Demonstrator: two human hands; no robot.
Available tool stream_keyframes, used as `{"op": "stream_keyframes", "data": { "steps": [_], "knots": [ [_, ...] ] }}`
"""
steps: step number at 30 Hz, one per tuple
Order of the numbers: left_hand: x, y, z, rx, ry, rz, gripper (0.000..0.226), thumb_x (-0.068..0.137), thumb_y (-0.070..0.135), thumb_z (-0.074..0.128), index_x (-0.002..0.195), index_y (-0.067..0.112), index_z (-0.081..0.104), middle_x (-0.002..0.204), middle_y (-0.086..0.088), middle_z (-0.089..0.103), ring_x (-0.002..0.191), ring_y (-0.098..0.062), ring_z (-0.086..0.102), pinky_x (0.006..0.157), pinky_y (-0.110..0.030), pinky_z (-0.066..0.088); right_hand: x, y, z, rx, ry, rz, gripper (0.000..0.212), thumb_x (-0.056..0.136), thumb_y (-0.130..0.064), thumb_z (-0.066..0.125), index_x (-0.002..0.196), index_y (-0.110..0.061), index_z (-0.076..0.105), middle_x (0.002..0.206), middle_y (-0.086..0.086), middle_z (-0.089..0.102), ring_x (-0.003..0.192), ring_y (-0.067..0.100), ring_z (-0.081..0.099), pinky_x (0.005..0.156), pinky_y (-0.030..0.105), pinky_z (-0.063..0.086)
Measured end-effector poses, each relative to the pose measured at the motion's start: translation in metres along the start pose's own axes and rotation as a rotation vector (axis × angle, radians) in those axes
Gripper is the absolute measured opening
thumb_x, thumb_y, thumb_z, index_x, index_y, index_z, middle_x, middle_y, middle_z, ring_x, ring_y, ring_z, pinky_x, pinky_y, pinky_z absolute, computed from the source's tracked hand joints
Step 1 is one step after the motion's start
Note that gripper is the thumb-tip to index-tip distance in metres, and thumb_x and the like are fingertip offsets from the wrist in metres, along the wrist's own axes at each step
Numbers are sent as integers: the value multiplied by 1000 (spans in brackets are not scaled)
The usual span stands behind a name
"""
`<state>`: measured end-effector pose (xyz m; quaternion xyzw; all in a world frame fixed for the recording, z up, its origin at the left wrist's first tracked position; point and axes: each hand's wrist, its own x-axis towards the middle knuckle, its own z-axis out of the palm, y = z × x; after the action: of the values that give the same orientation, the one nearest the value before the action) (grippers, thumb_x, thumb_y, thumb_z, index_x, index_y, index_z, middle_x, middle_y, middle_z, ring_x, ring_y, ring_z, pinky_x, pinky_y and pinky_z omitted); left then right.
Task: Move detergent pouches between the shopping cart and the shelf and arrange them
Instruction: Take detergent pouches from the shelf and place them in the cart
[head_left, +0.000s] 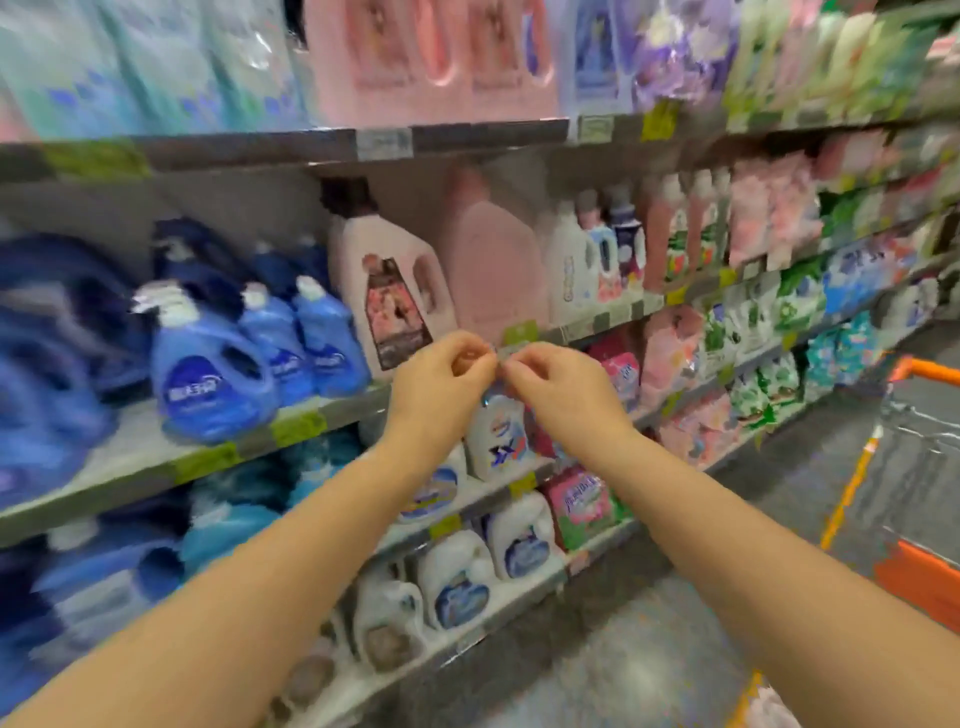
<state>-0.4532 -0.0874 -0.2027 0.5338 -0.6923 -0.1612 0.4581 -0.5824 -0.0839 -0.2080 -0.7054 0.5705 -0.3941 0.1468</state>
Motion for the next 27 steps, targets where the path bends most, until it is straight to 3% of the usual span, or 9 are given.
{"op": "stream_keyframes", "data": {
  "steps": [3, 8, 12, 14, 18, 21, 24, 27],
  "knots": [
    [18, -32, -95, 37, 122, 31, 9, 83, 27, 58, 75, 28, 61, 68, 10, 61, 70, -8, 58, 66, -18, 41, 33, -81, 51, 54, -12, -165, 29, 96, -29, 45, 81, -13, 64, 84, 4, 67, 87, 22, 59, 69, 32, 36],
    [39, -80, -244, 190, 283, 42, 11, 83, 28, 56, 75, 25, 62, 73, -2, 68, 77, -19, 64, 75, -30, 46, 77, -212, 133, 187, -31, -323, 37, 96, -30, 44, 81, -6, 67, 83, 7, 70, 84, 26, 65, 80, 41, 47],
    [54, -103, -347, 288, 401, 40, 8, 85, 23, 60, 80, 20, 64, 74, -1, 66, 79, -21, 63, 79, -33, 48, 102, -300, 178, 280, -81, -417, 33, 95, -28, 47, 72, -14, 65, 73, 1, 69, 79, 21, 66, 76, 33, 48],
    [59, -112, -389, 338, 449, 38, 6, 86, 20, 60, 83, 19, 65, 71, 3, 63, 76, -19, 60, 76, -27, 44, 116, -335, 195, 275, -98, -477, 29, 93, -27, 49, 69, -18, 62, 73, -2, 69, 80, 19, 65, 79, 35, 48],
    [69, -126, -462, 452, 512, 5, 6, 87, 26, 59, 86, 23, 63, 72, 9, 61, 77, -11, 57, 69, -21, 37, 150, -407, 218, 237, -86, -610, 15, 88, -22, 53, 84, -18, 67, 84, 2, 70, 86, 21, 62, 81, 34, 47],
    [82, -140, -512, 506, 566, -53, 7, 87, 32, 58, 89, 26, 61, 75, 9, 61, 83, -14, 59, 70, -25, 38, 179, -458, 235, 184, -108, -686, 19, 89, -22, 51, 98, -23, 67, 96, 0, 70, 93, 19, 60, 79, 31, 46],
    [100, -159, -552, 547, 589, -119, 23, 88, 33, 57, 109, 24, 58, 91, 4, 63, 88, -19, 58, 72, -27, 41, 213, -506, 251, 118, -144, -748, 25, 90, -23, 48, 107, -20, 66, 105, 4, 69, 100, 22, 61, 87, 35, 49],
    [121, -178, -584, 588, 610, -160, 37, 90, 32, 56, 125, 21, 48, 103, 3, 62, 76, -16, 52, 68, -27, 42, 255, -551, 271, 50, -153, -790, 27, 88, -20, 48, 107, -13, 67, 107, 9, 68, 100, 26, 62, 92, 38, 50]
  ]
}}
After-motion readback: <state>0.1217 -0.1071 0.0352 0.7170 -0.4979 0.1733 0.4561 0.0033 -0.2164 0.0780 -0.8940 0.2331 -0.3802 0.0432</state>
